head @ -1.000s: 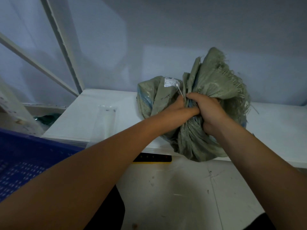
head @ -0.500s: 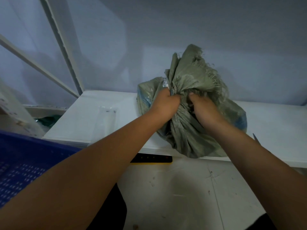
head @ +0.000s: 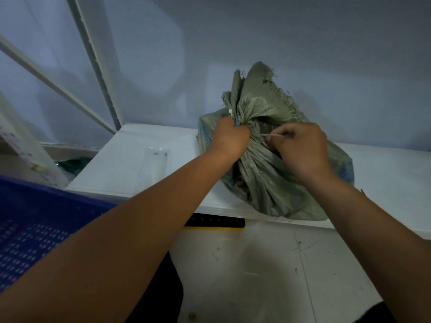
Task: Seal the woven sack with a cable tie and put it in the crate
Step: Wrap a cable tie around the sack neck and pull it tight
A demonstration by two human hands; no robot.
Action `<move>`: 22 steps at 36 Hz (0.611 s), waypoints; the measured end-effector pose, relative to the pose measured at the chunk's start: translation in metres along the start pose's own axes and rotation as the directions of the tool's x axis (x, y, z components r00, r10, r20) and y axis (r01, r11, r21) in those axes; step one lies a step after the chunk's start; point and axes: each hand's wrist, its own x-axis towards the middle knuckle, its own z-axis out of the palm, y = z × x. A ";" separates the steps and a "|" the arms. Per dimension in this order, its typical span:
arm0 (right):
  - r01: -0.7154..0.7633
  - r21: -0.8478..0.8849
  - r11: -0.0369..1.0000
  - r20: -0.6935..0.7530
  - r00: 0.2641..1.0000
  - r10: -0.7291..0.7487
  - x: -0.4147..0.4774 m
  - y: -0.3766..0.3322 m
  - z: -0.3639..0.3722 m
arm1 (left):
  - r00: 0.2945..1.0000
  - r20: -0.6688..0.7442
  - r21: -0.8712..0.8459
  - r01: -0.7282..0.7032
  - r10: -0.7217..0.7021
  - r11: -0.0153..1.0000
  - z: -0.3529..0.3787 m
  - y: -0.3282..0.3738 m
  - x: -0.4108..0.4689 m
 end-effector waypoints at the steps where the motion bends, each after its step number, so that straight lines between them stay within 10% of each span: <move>1: 0.011 0.000 1.000 -0.013 1.000 -0.011 -0.001 -0.002 0.000 | 1.000 -0.002 -0.004 -0.003 0.003 1.000 -0.001 0.001 0.000; 22: 0.141 0.270 0.953 -0.180 0.979 -0.094 -0.015 -0.020 -0.001 | 0.998 0.039 0.012 0.041 -0.042 0.999 0.002 0.003 -0.003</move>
